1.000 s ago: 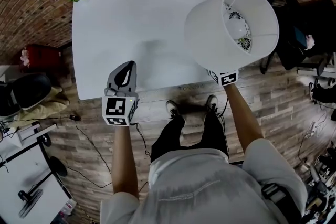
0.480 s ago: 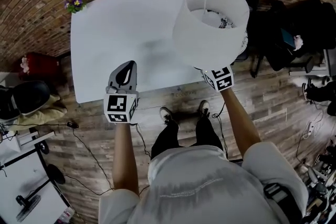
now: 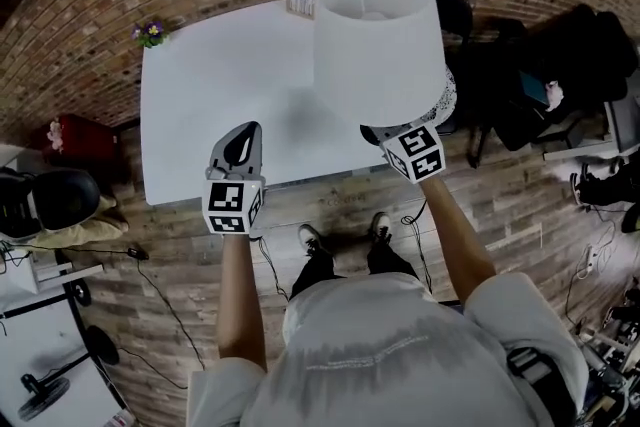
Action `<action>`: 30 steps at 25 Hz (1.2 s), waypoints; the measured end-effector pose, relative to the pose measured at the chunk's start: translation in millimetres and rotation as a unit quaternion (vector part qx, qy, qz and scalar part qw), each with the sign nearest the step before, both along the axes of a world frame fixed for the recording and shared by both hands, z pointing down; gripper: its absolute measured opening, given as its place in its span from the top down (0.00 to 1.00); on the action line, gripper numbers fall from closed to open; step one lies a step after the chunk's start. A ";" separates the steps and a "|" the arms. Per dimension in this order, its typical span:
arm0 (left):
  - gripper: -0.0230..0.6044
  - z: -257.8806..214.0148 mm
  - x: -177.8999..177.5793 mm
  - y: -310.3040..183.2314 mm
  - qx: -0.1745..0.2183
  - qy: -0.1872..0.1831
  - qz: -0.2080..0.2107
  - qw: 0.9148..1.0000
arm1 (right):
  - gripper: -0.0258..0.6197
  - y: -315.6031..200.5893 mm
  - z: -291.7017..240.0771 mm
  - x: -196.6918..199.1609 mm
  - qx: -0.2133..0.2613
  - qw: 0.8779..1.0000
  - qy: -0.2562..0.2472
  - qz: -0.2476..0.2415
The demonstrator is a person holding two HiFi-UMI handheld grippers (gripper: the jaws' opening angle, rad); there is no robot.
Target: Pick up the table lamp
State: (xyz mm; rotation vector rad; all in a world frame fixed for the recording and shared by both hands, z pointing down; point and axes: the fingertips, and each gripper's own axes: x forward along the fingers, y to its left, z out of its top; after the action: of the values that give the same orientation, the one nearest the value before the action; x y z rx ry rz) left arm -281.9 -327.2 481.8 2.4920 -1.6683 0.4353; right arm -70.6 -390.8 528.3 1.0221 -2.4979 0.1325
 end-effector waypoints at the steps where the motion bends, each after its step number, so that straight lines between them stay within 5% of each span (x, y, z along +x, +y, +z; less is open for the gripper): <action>1: 0.94 -4.1 2.0 0.0 0.003 0.000 -0.002 1.000 | 0.72 1.6 -5.6 4.2 -0.004 1.000 0.003 0.001; 10: 0.94 -51.4 26.0 -10.8 0.050 -0.007 -0.006 0.999 | 0.72 10.3 -61.6 50.2 -0.012 1.000 0.013 0.026; 30: 0.94 -129.0 67.8 1.3 0.116 -0.024 0.025 0.993 | 0.72 56.2 -154.6 127.6 0.064 0.995 0.019 0.081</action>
State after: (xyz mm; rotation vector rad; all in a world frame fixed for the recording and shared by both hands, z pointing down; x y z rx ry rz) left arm -214.1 -325.9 352.8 2.7109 -1.7715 0.3249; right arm 57.1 -334.6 373.8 1.2673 -2.4137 0.0019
